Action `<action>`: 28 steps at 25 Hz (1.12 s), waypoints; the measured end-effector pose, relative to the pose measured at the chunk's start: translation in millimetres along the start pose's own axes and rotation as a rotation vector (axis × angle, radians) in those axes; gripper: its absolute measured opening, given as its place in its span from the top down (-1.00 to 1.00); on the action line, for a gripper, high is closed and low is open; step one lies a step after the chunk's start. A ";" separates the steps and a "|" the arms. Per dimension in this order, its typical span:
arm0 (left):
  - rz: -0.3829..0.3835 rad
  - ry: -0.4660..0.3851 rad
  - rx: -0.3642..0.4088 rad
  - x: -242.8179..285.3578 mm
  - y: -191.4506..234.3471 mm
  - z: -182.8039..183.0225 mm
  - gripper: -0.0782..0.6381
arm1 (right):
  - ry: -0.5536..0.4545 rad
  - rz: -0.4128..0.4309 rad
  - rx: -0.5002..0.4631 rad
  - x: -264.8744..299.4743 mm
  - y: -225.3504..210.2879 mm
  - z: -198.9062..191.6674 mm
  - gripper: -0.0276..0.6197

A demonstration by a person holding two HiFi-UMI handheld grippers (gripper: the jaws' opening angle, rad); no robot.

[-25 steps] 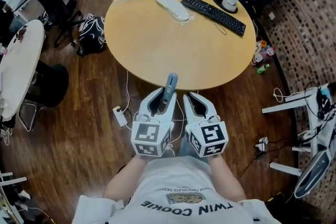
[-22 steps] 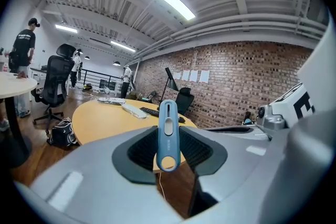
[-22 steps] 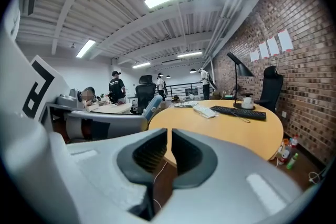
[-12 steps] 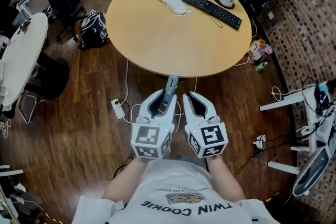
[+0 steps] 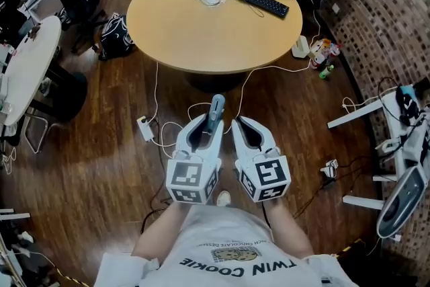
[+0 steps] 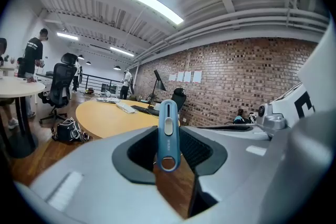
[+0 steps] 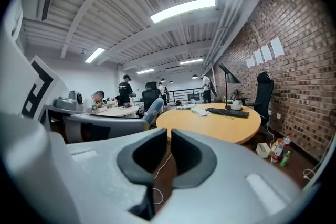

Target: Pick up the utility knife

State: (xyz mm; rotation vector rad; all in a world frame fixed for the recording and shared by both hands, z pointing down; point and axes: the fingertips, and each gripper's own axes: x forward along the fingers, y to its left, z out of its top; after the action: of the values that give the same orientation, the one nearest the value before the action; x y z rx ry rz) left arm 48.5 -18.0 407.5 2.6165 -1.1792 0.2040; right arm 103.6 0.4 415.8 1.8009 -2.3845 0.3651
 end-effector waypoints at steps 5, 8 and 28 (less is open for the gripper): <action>0.004 -0.003 0.017 -34.1 -36.9 -11.3 0.40 | -0.002 -0.002 0.002 -48.7 7.4 -14.1 0.87; 0.010 -0.005 0.028 -54.2 -47.0 -16.1 0.40 | -0.002 0.006 0.002 -66.3 17.4 -20.4 0.87; -0.042 0.003 0.013 -155.1 -25.7 -27.2 0.40 | 0.013 -0.052 0.000 -106.6 118.1 -30.7 0.89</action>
State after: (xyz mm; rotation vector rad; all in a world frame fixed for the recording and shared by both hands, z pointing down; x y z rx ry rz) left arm -35.1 117.1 392.6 2.6483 -1.1251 0.2080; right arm 18.8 138.0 405.6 1.8503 -2.3247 0.3695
